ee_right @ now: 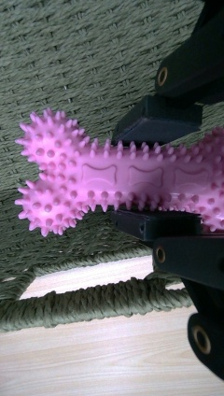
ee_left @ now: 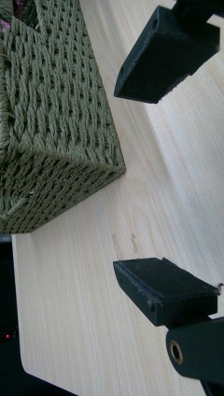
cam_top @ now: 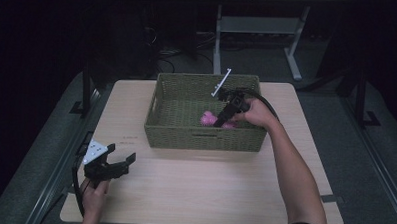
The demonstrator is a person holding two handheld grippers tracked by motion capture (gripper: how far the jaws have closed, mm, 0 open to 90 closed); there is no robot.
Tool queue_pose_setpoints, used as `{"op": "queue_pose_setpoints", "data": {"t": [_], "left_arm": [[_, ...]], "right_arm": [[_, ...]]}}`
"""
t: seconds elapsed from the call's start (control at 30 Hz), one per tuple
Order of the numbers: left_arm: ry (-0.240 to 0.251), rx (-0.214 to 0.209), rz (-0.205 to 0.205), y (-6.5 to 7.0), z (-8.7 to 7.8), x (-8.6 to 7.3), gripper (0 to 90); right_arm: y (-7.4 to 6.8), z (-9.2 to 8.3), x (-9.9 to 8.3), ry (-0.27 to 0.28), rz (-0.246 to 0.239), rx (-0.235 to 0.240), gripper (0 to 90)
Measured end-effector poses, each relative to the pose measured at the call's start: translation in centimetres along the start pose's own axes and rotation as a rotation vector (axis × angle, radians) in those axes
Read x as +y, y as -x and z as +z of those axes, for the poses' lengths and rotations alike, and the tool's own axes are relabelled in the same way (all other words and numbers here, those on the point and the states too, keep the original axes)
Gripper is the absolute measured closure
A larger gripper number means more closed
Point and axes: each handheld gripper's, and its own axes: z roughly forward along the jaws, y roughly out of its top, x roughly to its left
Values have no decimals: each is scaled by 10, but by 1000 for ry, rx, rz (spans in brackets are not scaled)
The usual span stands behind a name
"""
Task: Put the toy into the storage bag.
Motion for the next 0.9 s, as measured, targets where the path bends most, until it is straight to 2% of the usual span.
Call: {"op": "queue_pose_setpoints", "data": {"t": [0.27, 0.4, 0.6, 0.9], "left_arm": [[1, -1, 0, 0, 0, 0, 139], [1, -1, 1, 0, 0, 0, 139], [1, -1, 1, 1, 0, 0, 139], [-1, -1, 0, 1, 1, 0, 139]], "right_arm": [[-1, 0, 2, -2, 7, 1, 561], [-1, -1, 2, 14, 17, 10, 564], [-2, -2, 0, 2, 23, -6, 544], [-5, -9, -3, 16, 31, -17, 502]]}}
